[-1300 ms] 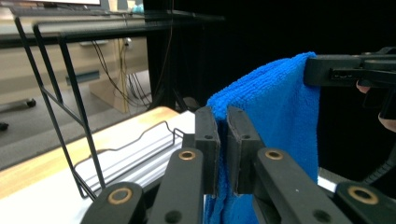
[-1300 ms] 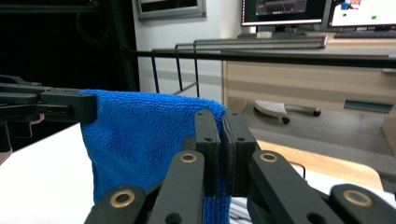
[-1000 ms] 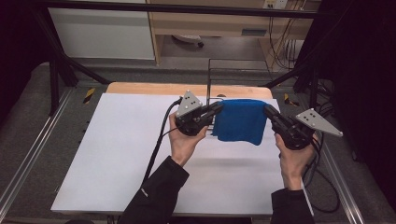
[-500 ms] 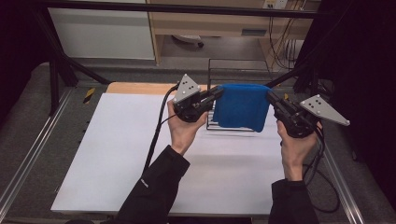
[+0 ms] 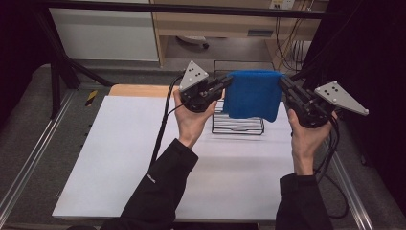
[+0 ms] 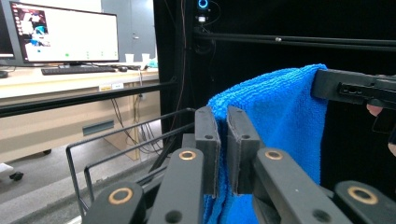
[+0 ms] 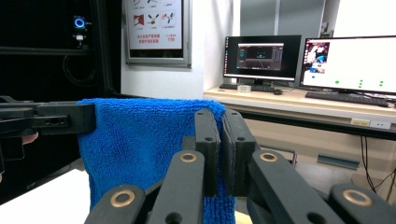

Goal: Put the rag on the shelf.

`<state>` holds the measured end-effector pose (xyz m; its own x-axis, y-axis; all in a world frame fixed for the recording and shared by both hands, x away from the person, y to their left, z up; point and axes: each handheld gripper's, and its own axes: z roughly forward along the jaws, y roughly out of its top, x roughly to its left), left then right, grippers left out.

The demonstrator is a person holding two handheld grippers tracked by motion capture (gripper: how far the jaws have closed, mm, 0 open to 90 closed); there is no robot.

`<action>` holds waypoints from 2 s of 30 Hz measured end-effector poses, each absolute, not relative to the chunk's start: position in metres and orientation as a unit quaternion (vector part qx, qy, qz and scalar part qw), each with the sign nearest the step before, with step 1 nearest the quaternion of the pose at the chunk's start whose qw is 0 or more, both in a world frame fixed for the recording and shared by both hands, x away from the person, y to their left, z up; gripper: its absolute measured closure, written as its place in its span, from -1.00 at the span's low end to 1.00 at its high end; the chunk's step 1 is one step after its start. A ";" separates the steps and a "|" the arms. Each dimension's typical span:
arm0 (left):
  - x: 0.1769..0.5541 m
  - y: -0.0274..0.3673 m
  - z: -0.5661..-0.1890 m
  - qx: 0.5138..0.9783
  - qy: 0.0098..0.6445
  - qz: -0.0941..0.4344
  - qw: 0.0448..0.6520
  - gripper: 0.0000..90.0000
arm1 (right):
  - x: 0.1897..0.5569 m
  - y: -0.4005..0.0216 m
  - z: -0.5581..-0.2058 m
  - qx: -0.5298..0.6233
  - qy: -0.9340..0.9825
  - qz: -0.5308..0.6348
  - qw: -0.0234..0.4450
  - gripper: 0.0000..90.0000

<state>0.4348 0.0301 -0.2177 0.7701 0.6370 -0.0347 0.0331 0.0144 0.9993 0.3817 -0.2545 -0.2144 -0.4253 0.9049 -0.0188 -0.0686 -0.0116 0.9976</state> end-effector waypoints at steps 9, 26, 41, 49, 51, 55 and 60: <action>0.444 0.029 -0.202 0.655 0.257 0.233 0.671 0.87 | 0.393 -0.253 -0.199 0.359 0.574 0.616 0.403 0.93; 0.462 0.030 -0.168 0.635 0.259 0.242 0.686 0.87 | 0.416 -0.249 -0.164 0.353 0.565 0.618 0.418 0.93; 0.477 0.025 -0.144 0.628 0.257 0.257 0.688 0.87 | 0.436 -0.252 -0.145 0.351 0.558 0.620 0.425 0.93; 0.490 0.021 -0.144 0.629 0.261 0.265 0.683 0.87 | 0.456 -0.254 -0.144 0.363 0.557 0.616 0.422 0.93; 0.493 0.021 -0.145 0.629 0.263 0.266 0.681 0.87 | 0.461 -0.254 -0.144 0.364 0.558 0.615 0.421 0.93; 0.501 0.024 -0.148 0.629 0.268 0.265 0.680 0.87 | 0.469 -0.252 -0.145 0.362 0.563 0.613 0.420 0.93; 0.510 0.025 -0.154 0.629 0.276 0.264 0.677 0.87 | 0.478 -0.249 -0.148 0.361 0.569 0.608 0.420 0.93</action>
<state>0.5096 0.0251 -0.1539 0.7077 0.7053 -0.0411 -0.0106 0.0687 0.9976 0.4778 -0.2490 -0.1483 -0.3871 0.9213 -0.0382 -0.0996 -0.0006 0.9950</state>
